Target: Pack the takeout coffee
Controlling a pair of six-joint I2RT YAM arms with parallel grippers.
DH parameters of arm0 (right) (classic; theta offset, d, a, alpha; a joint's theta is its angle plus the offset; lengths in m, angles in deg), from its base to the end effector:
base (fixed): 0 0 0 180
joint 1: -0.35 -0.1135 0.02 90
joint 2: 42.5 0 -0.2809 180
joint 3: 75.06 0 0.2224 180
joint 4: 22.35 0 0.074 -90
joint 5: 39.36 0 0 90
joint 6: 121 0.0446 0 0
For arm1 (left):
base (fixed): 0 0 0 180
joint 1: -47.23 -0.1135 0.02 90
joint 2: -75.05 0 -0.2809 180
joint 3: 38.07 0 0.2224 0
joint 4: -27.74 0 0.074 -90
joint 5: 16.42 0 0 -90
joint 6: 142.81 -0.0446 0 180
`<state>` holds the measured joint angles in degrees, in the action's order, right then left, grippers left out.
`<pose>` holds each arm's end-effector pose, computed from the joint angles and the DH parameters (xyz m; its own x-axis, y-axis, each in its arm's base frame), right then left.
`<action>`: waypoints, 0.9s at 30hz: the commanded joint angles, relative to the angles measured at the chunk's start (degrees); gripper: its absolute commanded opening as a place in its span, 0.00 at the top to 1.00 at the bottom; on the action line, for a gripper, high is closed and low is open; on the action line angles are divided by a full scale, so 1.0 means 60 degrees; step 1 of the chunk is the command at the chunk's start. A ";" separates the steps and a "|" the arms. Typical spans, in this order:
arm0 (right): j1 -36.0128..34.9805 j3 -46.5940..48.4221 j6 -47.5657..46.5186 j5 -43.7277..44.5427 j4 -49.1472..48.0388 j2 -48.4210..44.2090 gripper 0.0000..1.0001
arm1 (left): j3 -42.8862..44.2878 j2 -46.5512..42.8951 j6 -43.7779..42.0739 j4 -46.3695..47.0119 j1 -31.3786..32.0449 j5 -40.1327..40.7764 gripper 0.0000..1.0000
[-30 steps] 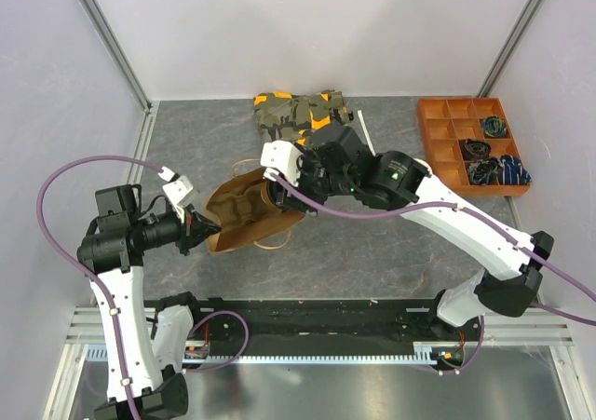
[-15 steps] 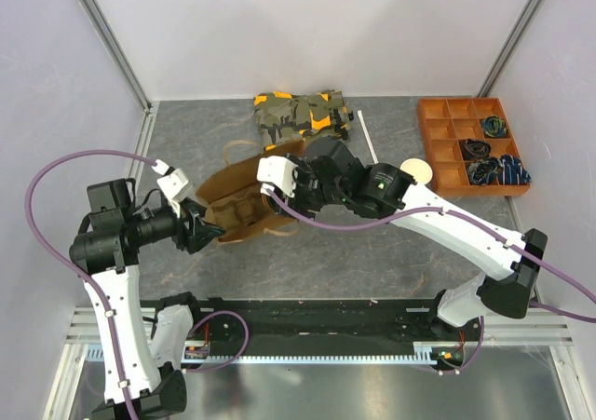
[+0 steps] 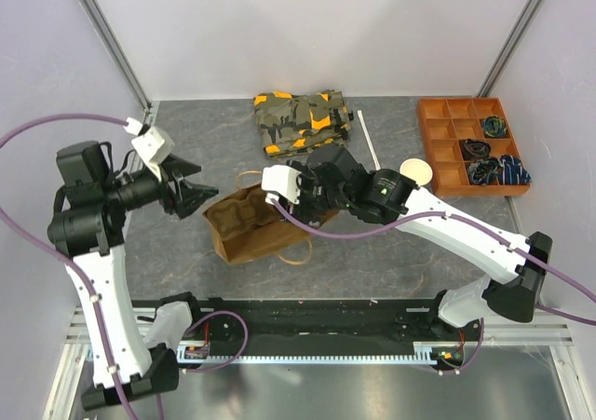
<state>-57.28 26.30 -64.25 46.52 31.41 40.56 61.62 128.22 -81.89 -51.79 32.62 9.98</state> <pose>0.1545 0.2498 0.3934 0.2193 -0.6755 -0.7040 -0.9010 0.1366 -0.4117 0.0907 -0.0176 0.4486 -0.1620 0.1811 -0.9700 0.7934 0.6084 -0.0189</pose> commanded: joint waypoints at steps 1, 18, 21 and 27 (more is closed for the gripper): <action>0.0024 -0.0252 -0.0258 0.0144 -0.0331 -0.0470 0.41 | -0.0015 0.0324 0.0220 0.0714 0.0588 -0.0505 0.29; 0.0097 -0.0325 -0.0375 0.0482 -0.0462 -0.0500 0.41 | -0.0718 0.0557 0.1165 0.2206 0.3311 -0.0081 0.32; 0.0127 -0.0325 -0.0390 0.0482 -0.0506 -0.0441 0.41 | -0.1025 0.0587 0.2045 0.3334 0.4028 0.0358 0.40; 0.0171 -0.0281 -0.0157 0.0496 -0.0828 -0.0383 0.41 | -0.1377 0.0748 0.4575 0.4843 0.4442 0.1559 0.98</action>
<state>-56.47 24.40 -65.89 49.01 30.01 39.41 54.29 132.48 -68.75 -32.82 58.76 13.87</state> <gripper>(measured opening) 0.761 0.152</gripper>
